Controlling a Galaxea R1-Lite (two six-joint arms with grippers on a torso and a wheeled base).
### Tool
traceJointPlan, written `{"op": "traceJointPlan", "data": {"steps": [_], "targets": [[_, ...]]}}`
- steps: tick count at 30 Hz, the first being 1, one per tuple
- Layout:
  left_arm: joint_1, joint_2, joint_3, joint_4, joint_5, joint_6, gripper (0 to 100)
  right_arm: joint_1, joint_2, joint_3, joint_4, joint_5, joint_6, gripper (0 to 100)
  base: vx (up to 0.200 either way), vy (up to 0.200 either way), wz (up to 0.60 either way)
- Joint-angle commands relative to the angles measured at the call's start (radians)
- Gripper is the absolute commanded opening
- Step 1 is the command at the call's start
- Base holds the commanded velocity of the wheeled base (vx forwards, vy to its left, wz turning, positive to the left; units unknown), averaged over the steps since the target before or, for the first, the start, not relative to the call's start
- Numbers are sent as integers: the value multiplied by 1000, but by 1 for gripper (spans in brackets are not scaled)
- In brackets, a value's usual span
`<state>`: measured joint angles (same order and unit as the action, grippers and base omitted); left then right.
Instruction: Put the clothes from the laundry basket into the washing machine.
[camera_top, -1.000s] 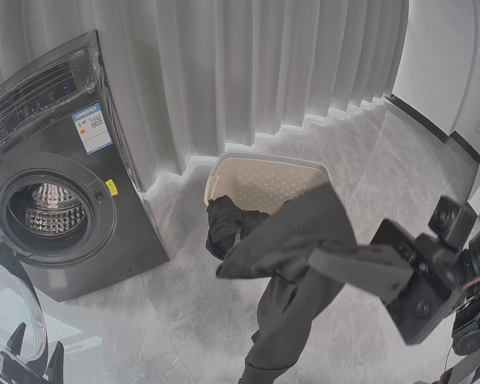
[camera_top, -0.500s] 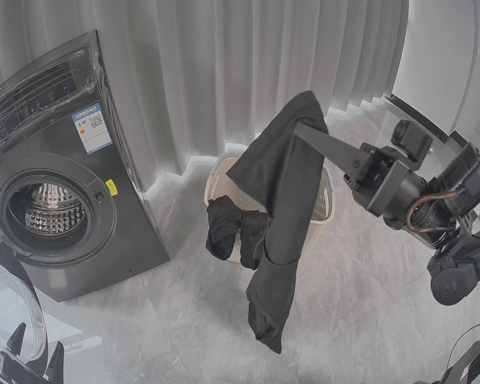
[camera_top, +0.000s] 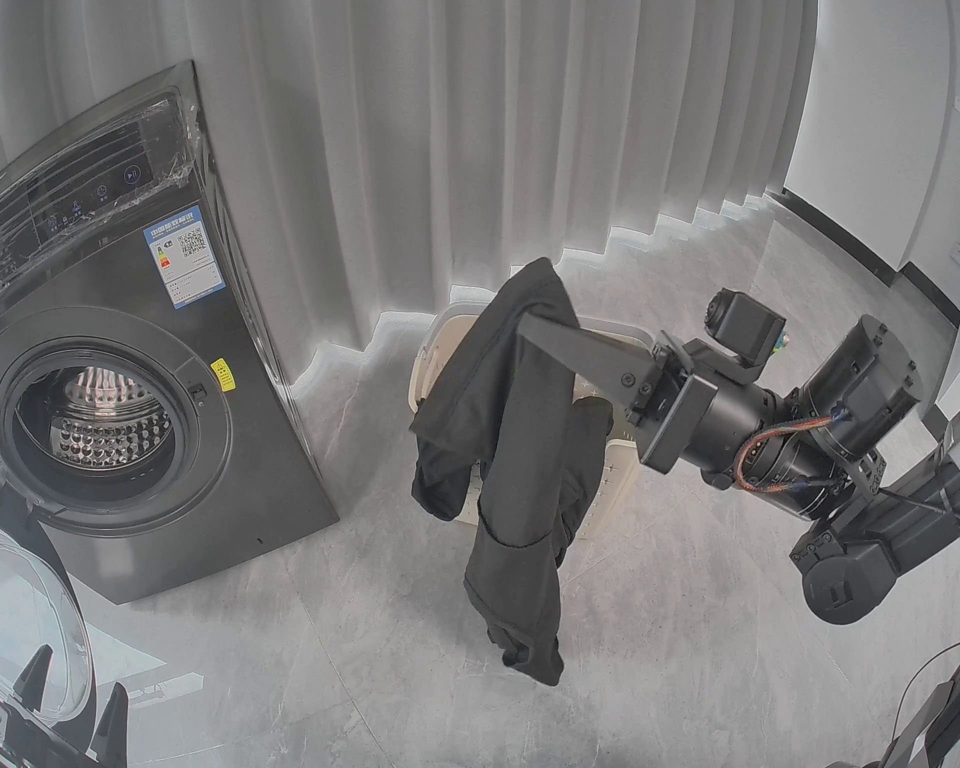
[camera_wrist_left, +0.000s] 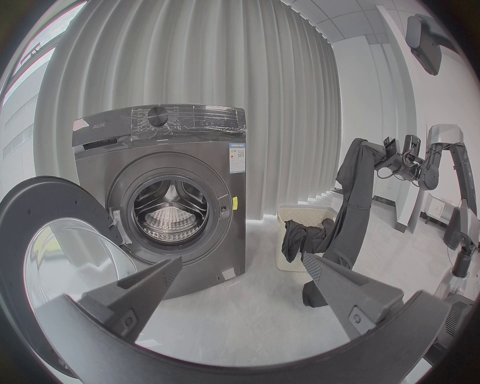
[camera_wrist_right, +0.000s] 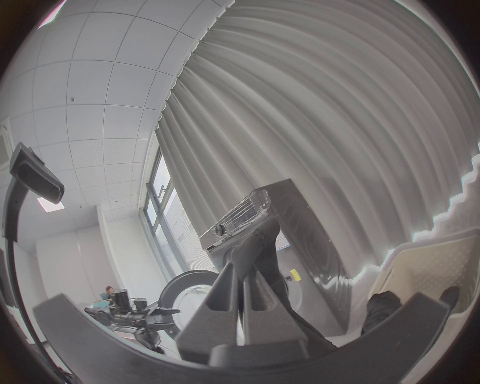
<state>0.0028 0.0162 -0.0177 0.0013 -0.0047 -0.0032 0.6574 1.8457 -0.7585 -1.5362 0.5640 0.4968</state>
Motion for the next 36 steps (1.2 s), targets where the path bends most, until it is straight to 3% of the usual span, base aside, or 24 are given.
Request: {"op": "traceJointPlan", "data": {"steps": [1,5,8,10,14,29,36], "targets": [[0,-16,16,0,0,-1,100,-29,21,10,-12,-1,-12,0,0,0,0],[0,-16,16,0,0,2,100,-16,21,8,-12,-3,-53,0,0,0,0],[0,-16,16,0,0,0,100,-12,21,10,-12,-3,-106,0,0,0,600],[0,-16,16,0,0,0,100,-10,18,10,-13,-4,-115,0,0,0,600],[0,-16,16,0,0,-1,100,-2,-23,27,-13,-3,-118,0,0,0,600],[0,-16,16,-1,0,-1,100,56,-45,68,-10,-3,-113,0,0,0,0],[0,-16,16,-1,0,-1,100,120,-46,77,-15,-3,-115,0,0,0,600]]}}
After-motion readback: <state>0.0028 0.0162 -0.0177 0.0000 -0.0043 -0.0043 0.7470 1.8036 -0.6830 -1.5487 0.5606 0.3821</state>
